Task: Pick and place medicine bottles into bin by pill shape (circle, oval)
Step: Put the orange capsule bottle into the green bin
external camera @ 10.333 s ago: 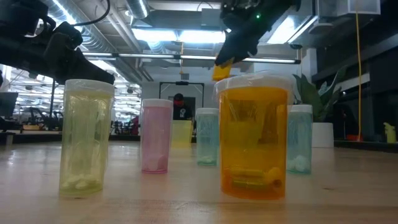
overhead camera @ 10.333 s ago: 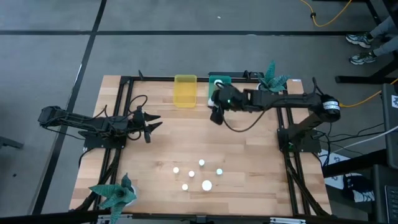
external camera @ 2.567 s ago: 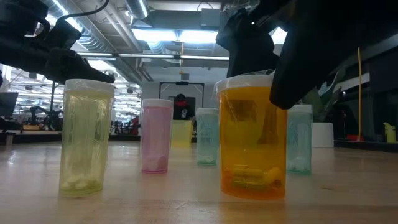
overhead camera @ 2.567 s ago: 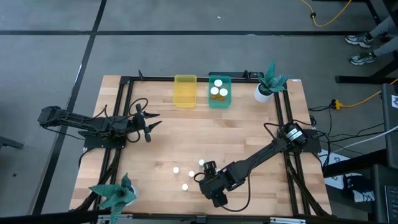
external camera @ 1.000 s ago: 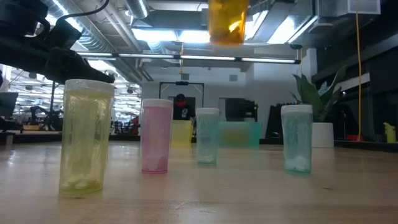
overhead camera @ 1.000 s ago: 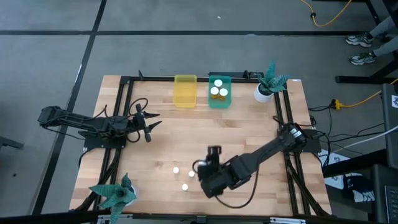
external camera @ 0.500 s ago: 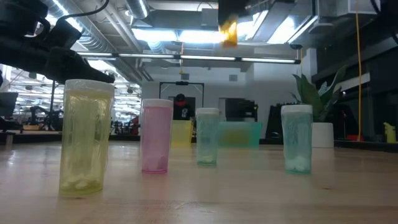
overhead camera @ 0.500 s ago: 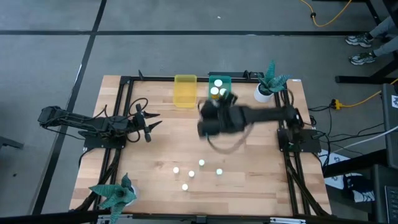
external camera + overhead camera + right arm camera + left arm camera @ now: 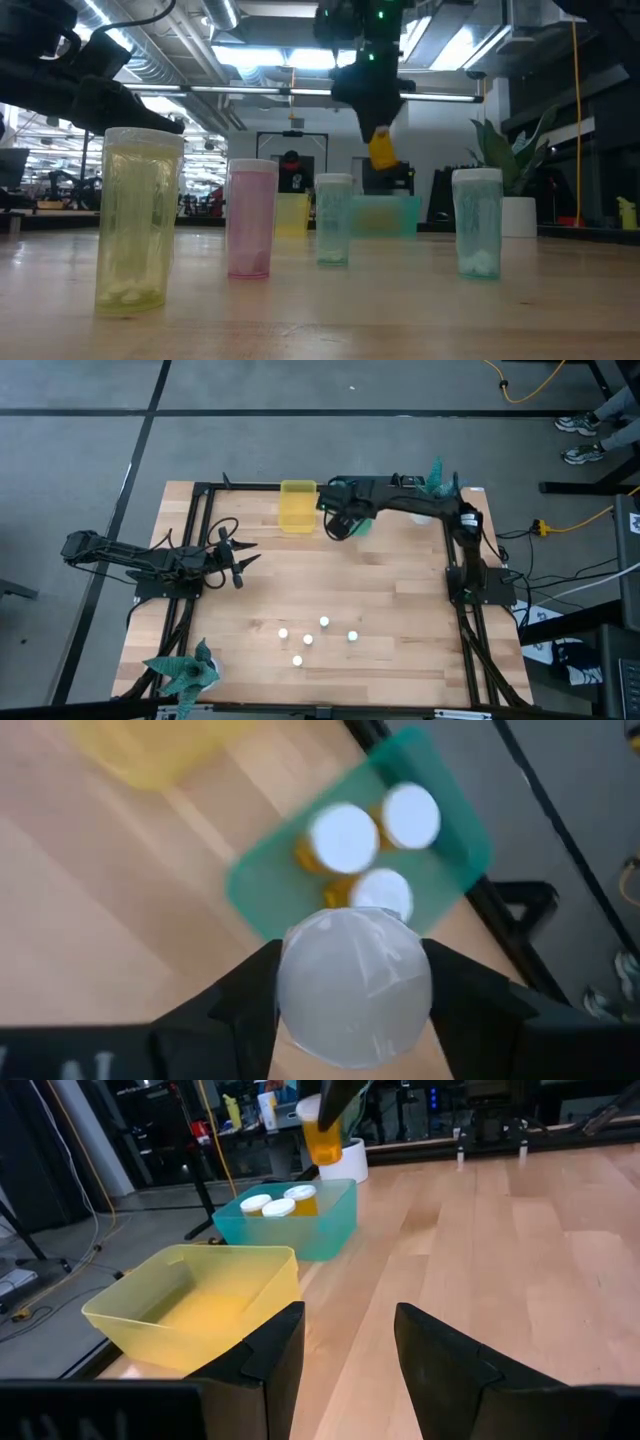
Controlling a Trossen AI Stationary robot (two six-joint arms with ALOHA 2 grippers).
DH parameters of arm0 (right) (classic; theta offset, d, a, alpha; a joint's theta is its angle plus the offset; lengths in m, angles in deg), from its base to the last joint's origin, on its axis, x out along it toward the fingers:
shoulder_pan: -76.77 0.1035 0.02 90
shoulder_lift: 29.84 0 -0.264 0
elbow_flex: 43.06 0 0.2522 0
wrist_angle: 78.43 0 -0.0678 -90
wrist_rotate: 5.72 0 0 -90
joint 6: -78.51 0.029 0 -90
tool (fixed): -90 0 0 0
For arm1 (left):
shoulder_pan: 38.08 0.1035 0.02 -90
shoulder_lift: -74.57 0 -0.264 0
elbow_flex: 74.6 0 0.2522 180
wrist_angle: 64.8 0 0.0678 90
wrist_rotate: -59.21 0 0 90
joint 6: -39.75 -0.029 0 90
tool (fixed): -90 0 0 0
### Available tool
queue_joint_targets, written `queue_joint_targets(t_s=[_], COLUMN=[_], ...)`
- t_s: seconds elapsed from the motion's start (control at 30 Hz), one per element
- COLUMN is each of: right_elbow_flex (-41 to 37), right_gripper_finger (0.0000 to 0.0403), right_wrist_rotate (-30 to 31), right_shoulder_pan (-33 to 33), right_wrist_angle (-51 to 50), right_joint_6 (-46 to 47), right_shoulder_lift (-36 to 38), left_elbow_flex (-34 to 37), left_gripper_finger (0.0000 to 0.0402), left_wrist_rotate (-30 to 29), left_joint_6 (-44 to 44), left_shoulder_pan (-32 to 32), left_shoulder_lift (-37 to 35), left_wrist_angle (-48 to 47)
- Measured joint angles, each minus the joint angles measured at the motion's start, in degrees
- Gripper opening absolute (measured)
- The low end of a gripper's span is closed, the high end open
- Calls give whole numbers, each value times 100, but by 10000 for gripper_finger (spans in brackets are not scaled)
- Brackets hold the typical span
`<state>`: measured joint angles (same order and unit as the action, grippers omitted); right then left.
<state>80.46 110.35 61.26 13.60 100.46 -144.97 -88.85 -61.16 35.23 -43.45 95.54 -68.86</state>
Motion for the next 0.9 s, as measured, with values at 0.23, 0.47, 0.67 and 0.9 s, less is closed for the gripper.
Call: queue_joint_targets(t_s=[0.23, 0.47, 0.67, 0.9], right_elbow_flex=[-53, -56, -1158, -3748], right_gripper_finger=[210, 210, 210, 214], right_wrist_rotate=[-8, 287, 470, -444], right_shoulder_pan=[-351, -270, -31, 73], right_wrist_angle=[-422, -1347, -877, 1906], right_joint_6=[-120, 195, 329, 219], right_shoulder_lift=[128, 526, 1448, 3144], left_elbow_flex=[-1, -1, -1, -1], left_gripper_finger=[150, 150, 150, 150], left_wrist_rotate=[2, 2, 2, 0], left_joint_6=[250, 731, 1242, 1308], left_shoulder_pan=[0, 0, -2, -2], left_shoulder_lift=[2, 2, 2, 2], left_wrist_angle=[-26, -161, -167, -163])
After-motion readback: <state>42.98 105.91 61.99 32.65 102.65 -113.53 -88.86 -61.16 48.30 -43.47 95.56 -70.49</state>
